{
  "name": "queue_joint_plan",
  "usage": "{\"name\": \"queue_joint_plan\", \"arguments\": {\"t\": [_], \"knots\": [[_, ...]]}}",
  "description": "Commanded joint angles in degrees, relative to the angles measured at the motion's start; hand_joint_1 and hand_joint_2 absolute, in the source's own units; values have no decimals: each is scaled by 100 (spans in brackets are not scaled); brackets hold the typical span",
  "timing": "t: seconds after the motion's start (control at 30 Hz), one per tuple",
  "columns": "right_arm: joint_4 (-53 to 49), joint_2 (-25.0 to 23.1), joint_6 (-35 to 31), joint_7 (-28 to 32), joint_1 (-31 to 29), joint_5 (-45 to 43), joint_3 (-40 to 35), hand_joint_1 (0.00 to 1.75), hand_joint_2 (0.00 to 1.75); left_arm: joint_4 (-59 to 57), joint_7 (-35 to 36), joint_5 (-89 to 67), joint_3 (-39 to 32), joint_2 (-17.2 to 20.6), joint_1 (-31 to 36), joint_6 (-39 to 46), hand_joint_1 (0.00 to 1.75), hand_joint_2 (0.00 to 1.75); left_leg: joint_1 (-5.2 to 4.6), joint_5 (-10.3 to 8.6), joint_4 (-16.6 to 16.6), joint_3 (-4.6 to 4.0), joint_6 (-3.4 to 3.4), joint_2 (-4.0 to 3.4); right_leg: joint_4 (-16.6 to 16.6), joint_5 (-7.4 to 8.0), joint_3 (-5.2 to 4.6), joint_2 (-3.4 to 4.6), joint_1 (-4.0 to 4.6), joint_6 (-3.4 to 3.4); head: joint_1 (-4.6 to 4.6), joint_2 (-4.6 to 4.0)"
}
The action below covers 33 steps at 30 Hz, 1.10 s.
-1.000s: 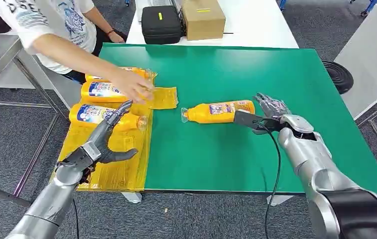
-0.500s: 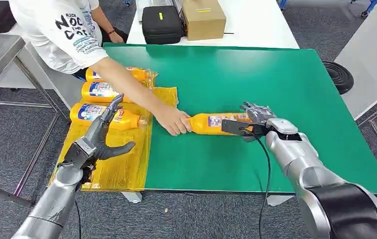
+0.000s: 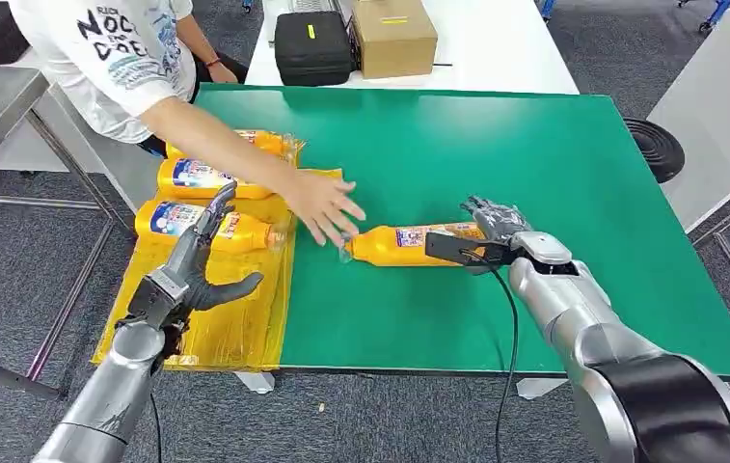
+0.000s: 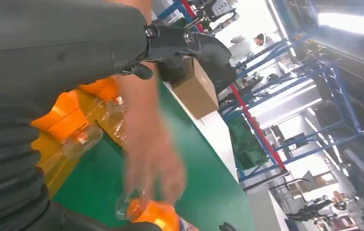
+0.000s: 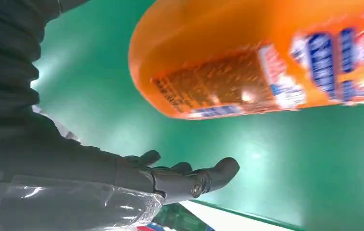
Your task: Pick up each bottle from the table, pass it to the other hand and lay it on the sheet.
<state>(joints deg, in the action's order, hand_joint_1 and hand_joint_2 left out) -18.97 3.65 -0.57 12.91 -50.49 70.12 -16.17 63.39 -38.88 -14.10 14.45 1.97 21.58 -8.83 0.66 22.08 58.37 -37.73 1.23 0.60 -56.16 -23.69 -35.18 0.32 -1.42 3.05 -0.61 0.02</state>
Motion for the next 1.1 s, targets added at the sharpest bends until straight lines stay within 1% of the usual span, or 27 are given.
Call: {"name": "queue_joint_plan", "arguments": {"t": [0.03,0.17,0.2,0.3,0.33,0.4,0.47,0.5,0.57,0.67,0.83,0.87,0.9,0.93,1.07,1.1], "knots": [[387,-305,89,291,-252,-47,-134,0,175,-490,14,-44,-129,-112,167,-3,0,175,0,10,0,22,-3,-11,-1,-8,19,4,3,-15,0,0],[406,-433,174,352,-134,-26,-215,0,175,-501,36,-80,-98,-131,176,-26,0,175,1,5,-2,12,-2,-7,2,-3,10,3,3,-9,2,0],[409,-449,175,328,-105,-18,-232,0,175,-501,51,-92,-91,-137,181,-32,0,175,2,11,-2,27,-3,-10,3,-8,25,3,6,-16,0,0],[442,-449,198,298,-66,-31,-233,0,175,-497,80,-108,-85,-154,187,-38,0,175,2,8,-2,23,-3,-5,4,-8,22,-2,6,-15,0,0],[454,-445,228,289,-50,-42,-228,0,175,-503,102,-120,-81,-157,192,-51,0,175,4,14,-1,35,-4,-8,4,-13,33,-1,8,-20,0,0],[471,-433,241,266,-16,-49,-227,0,175,-523,116,-126,-83,-150,198,-64,0,175,2,6,-2,18,-2,-2,4,-7,17,-5,4,-13,0,0],[472,-427,232,266,-7,-49,-227,0,175,-528,116,-127,-85,-144,196,-66,0,175,1,3,-3,12,-1,1,4,-4,11,-6,3,-9,2,0],[472,-427,232,266,-7,-49,-227,0,175,-528,116,-127,-85,-144,196,-66,0,175,3,10,-1,25,-2,-3,4,-9,24,-4,5,-15,0,0],[472,-427,232,266,-7,-49,-227,0,175,-528,116,-127,-85,-144,196,-66,0,175,1,4,-2,11,-1,-1,3,-4,10,-3,2,-9,0,0],[520,-396,292,155,46,-53,-214,0,175,-580,110,-138,-72,-122,198,-107,0,175,3,13,1,29,-3,-4,1,-13,28,-5,6,-20,0,0],[572,-240,433,30,243,-128,-104,0,175,-818,82,-148,-25,-148,330,-161,0,175,3,4,-4,19,-2,6,7,-7,19,-12,5,-11,0,0],[568,-214,440,39,265,-123,-105,0,175,-863,77,-144,-17,-154,365,-178,0,175,5,8,-5,32,-2,14,10,-12,36,-22,8,-17,0,0],[559,-198,469,35,293,-128,-92,40,175,-949,70,-125,-9,-160,421,-200,0,175,3,4,-4,21,-2,10,7,-8,21,-16,5,-12,2,0],[560,-185,487,39,313,-132,-85,141,175,-994,62,-120,0,-160,460,-207,0,175,4,4,-3,23,-2,14,7,-10,25,-21,6,-13,0,0],[558,-192,487,39,313,-132,-86,141,175,-994,62,-120,-1,-160,468,-207,0,175,5,3,-3,20,-2,9,9,-6,19,-15,6,-10,0,0],[558,-192,487,39,313,-132,-86,141,175,-994,62,-120,-1,-160,468,-207,0,175,5,5,-3,29,-2,14,9,-10,31,-22,7,-15,0,0]]}}
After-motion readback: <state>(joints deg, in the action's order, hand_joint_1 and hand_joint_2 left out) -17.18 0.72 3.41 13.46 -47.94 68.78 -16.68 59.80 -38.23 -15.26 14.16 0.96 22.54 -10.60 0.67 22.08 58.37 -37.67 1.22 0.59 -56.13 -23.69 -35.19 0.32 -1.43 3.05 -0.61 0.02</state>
